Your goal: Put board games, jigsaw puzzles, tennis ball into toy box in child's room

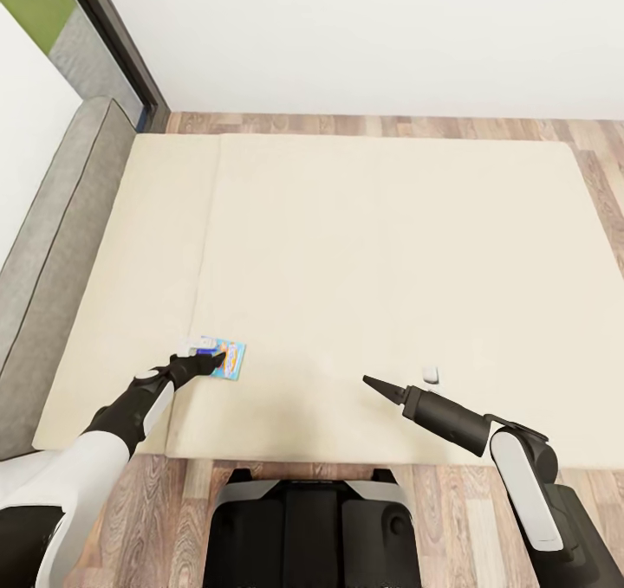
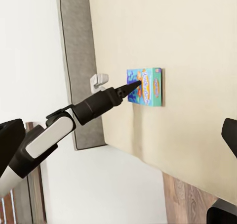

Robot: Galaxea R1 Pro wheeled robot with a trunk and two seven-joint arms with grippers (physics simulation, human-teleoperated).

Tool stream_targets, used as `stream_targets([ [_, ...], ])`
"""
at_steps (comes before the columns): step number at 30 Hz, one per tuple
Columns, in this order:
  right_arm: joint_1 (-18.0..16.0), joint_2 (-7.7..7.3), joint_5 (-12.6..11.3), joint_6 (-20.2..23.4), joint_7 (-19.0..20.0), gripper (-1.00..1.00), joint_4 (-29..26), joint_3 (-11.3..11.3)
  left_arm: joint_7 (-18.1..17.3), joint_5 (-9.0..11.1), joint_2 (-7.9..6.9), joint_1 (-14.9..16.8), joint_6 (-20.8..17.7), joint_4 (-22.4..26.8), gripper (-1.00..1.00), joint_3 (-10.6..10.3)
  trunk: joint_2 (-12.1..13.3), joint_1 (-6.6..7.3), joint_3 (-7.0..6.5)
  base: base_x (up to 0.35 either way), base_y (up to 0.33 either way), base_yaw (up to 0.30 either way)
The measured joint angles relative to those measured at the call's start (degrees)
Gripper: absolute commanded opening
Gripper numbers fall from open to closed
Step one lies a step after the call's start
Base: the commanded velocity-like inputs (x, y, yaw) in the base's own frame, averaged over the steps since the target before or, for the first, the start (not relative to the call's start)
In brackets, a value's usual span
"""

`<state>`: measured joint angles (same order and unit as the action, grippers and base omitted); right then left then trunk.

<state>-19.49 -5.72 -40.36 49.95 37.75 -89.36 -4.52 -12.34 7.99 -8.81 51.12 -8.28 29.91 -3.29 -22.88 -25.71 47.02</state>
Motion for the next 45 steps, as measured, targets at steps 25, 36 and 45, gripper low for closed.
stream_targets([
  [25, 0.0, 0.33, -0.45, 0.34, 0.31, 1.0, 0.32, 0.25, -0.18, -0.61, -0.21, -0.28, -0.23, 5.41, 1.0, 0.05, 0.02, -0.02, 2.07, 0.0, -0.035, 0.0],
  [36, 0.0, 3.87, -0.48, 0.7, 0.95, 1.0, 1.23, 0.8, -0.31, -0.46, 0.07, -1.16, -3.82, 7.46, 1.0, -0.07, 0.02, -0.02, 2.06, 0.0, 0.0, 0.0],
  [45, 0.0, 4.74, -0.47, 0.69, 0.95, 1.0, 1.23, 0.8, -0.32, -0.48, 0.07, -1.16, -6.77, 8.47, 1.0, -0.07, 0.02, -0.02, 2.07, 0.0, 0.0, 0.0],
])
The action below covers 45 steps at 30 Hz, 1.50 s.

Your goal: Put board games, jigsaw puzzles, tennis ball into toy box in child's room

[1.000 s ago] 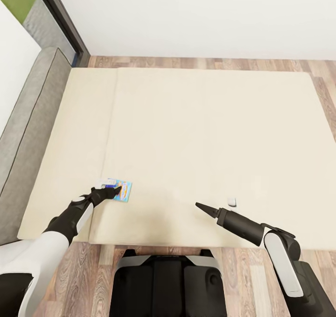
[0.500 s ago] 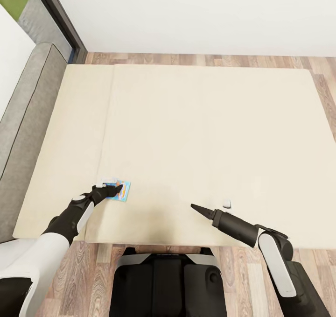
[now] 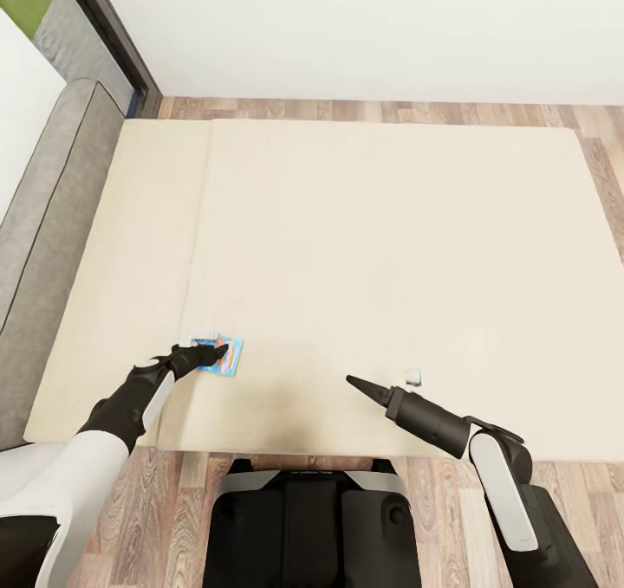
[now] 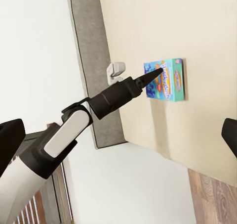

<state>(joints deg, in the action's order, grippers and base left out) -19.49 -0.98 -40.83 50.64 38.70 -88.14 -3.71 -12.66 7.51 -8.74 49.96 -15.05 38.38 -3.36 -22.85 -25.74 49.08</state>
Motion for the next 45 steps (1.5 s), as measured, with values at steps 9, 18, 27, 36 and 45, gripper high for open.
stream_targets([
  [9, 0.0, 0.0, 0.01, 0.01, 0.0, 1.0, 0.0, 0.0, 0.04, -0.02, -0.01, 0.0, -0.87, 0.24, 1.0, 0.01, 0.0, 0.0, 0.0, 0.0, -0.01, 0.0],
  [18, 0.0, -0.46, -0.03, -0.55, -0.46, 1.0, 0.25, -0.08, -0.11, -0.01, 0.18, -0.01, -2.54, 0.69, 1.0, 0.2, 0.0, 0.0, 0.0, 0.0, -0.01, 0.0],
  [27, 0.0, -0.43, -0.06, -0.52, -0.42, 1.0, 0.26, -0.09, 0.07, -0.29, 0.15, 0.01, -2.89, 0.7, 1.0, 0.27, 0.0, 0.01, 0.0, 0.0, -0.133, 0.0],
  [36, 0.01, -0.42, -0.08, -0.51, -0.35, 1.0, 0.25, -0.1, 0.1, -0.36, 0.17, 0.01, -3.02, 0.62, 1.0, 0.32, 0.0, 0.01, 0.0, 0.0, -0.118, 0.0],
  [45, 0.01, -0.42, -0.1, -0.54, -0.35, 1.0, 0.24, -0.1, 0.09, -0.32, 0.18, 0.01, -3.11, 0.4, 1.0, 0.33, 0.0, 0.01, 0.0, 0.0, -0.194, 0.0],
])
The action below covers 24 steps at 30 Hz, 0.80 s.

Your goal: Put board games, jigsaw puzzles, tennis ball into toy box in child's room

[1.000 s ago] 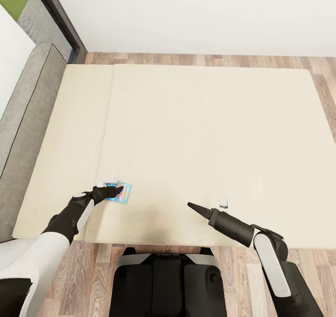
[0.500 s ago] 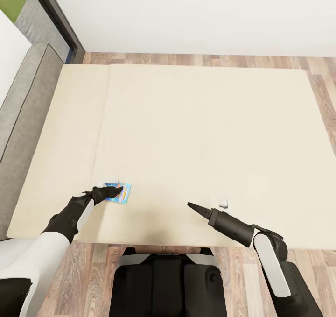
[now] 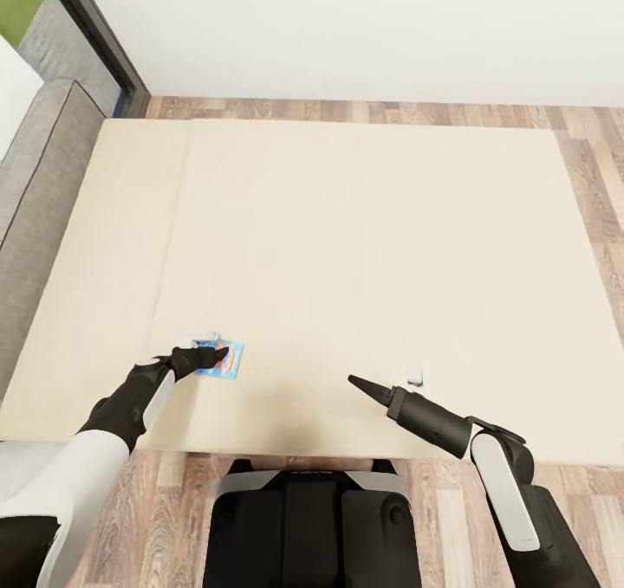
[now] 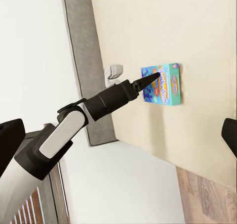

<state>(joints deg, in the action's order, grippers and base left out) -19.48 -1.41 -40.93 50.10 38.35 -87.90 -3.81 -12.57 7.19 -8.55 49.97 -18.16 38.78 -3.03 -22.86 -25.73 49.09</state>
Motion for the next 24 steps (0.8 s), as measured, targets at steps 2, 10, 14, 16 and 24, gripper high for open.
stream_targets([
  [2, 0.0, 0.0, 0.0, 0.02, 0.0, 1.0, 0.0, 0.0, 0.01, -0.02, -0.01, 0.0, -0.01, -0.08, 1.0, -0.03, 0.0, 0.0, 0.0, 0.0, -0.285, 0.0],
  [10, 0.0, 0.0, -0.01, 0.01, 0.0, 1.0, 0.0, 0.0, 0.0, 0.01, 0.01, 0.0, -0.09, -0.41, 1.0, 0.02, 0.0, 0.01, 0.0, 0.0, -0.272, 0.0],
  [14, -0.01, 0.0, -0.01, -0.03, 0.01, 1.0, 0.02, 0.01, 0.02, -0.04, 0.0, 0.0, -0.14, -0.45, 1.0, 0.07, 0.0, 0.0, 0.0, 0.0, -0.068, 0.0],
  [16, -0.01, 0.0, -0.01, -0.05, 0.01, 1.0, 0.02, 0.01, 0.01, -0.03, 0.01, 0.0, -0.14, -0.44, 1.0, 0.09, 0.0, 0.0, 0.0, 0.0, -0.021, 0.0],
  [24, -0.01, -0.01, 0.0, -0.03, 0.01, 1.0, 0.02, 0.01, -0.1, 0.32, 0.01, -0.02, -0.31, -0.44, 1.0, 0.07, 0.0, -0.01, 0.0, 0.0, -0.004, 0.0],
])
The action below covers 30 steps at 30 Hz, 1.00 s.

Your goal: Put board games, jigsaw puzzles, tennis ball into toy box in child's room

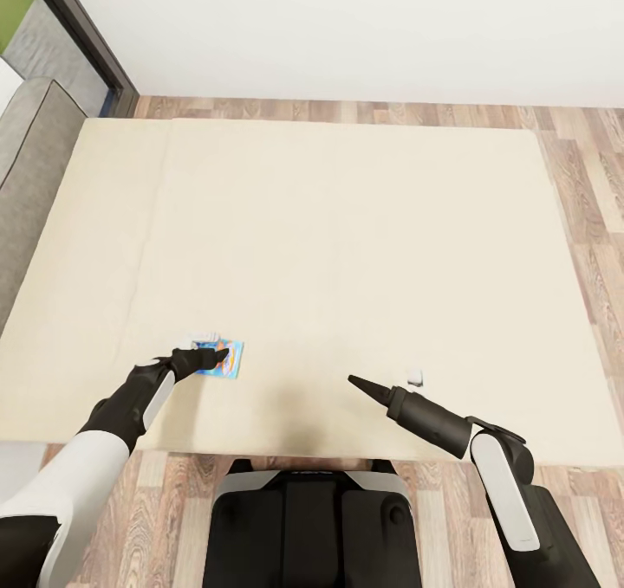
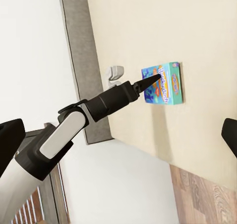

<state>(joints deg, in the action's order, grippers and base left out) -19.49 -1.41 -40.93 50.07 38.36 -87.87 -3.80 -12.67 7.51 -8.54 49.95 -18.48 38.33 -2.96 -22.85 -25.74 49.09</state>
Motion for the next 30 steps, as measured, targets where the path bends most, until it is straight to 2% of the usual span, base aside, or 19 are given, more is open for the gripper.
stream_targets([
  [21, 0.0, 0.0, 0.04, -0.01, -0.01, 1.0, -0.01, -0.01, 0.06, -0.25, -0.06, 0.02, -0.07, -0.31, 1.0, 0.08, -0.01, 0.01, 0.0, 0.0, -0.108, 0.0],
  [30, 0.01, 0.0, 0.02, 0.02, -0.01, 1.0, -0.02, -0.01, 0.11, -0.43, -4.31, 0.02, -0.03, -0.32, 1.0, 0.15, 0.0, 0.01, 0.0, 0.0, -0.251, 0.0],
])
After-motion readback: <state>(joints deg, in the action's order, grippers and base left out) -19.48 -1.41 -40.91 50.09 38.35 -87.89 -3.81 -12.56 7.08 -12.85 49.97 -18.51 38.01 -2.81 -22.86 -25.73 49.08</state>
